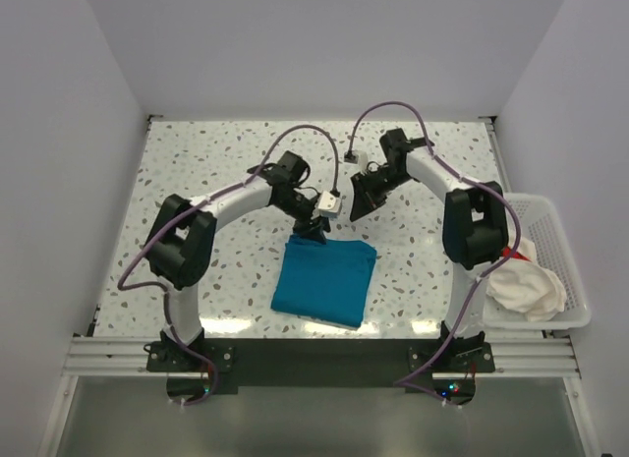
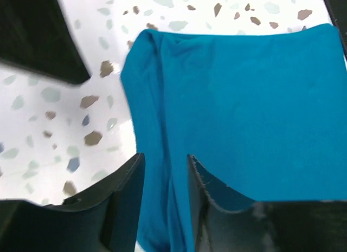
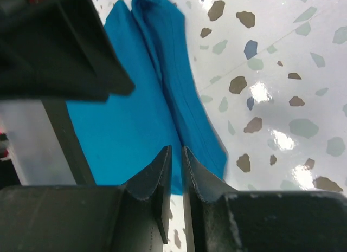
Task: Fold and stack the t-shirts
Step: Fold the tshirt
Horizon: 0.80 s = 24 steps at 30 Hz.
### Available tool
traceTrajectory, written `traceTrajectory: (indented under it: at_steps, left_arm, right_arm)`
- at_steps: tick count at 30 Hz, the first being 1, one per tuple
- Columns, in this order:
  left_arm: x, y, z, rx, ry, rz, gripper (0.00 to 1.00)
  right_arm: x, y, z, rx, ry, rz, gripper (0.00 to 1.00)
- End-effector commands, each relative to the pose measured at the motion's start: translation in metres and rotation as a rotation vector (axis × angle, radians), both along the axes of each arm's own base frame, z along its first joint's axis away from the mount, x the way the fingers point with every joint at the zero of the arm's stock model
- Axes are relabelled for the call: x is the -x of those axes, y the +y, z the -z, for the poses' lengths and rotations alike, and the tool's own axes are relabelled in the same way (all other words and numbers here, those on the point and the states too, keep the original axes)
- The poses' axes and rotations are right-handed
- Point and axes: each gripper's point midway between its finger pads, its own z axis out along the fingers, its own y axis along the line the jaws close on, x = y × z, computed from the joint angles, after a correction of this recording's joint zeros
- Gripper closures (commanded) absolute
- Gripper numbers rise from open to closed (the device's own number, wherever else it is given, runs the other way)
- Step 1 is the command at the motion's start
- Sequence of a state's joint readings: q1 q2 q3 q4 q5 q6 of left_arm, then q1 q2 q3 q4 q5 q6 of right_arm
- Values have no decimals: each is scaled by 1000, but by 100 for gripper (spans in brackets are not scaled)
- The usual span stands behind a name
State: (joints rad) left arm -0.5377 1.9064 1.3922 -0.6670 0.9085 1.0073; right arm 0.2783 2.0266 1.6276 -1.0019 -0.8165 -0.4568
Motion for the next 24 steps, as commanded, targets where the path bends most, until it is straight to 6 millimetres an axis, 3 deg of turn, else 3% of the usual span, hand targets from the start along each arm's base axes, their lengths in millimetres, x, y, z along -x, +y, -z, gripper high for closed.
traceTrajectory:
  at_steps: [1,7,14,17,21,24]
  left_arm:
    - [2,-23,2,50,31,29,56]
    - [14,-32,23,20,92,56,53]
    - [20,-26,45,-33,130,60,56]
    - [20,-26,48,-36,133,58,63]
    - [19,-28,42,-18,114,59,80]
    - [17,-29,34,0,88,57,100]
  right_arm:
    - [-10,16,5,-59,101,127,84]
    - [-13,19,22,-53,147,176,86]
    - [-12,18,28,-50,146,164,86]
    - [-12,18,28,-54,148,163,86]
    - [-13,20,28,-61,148,157,86]
    - [-13,25,31,-69,157,146,86]
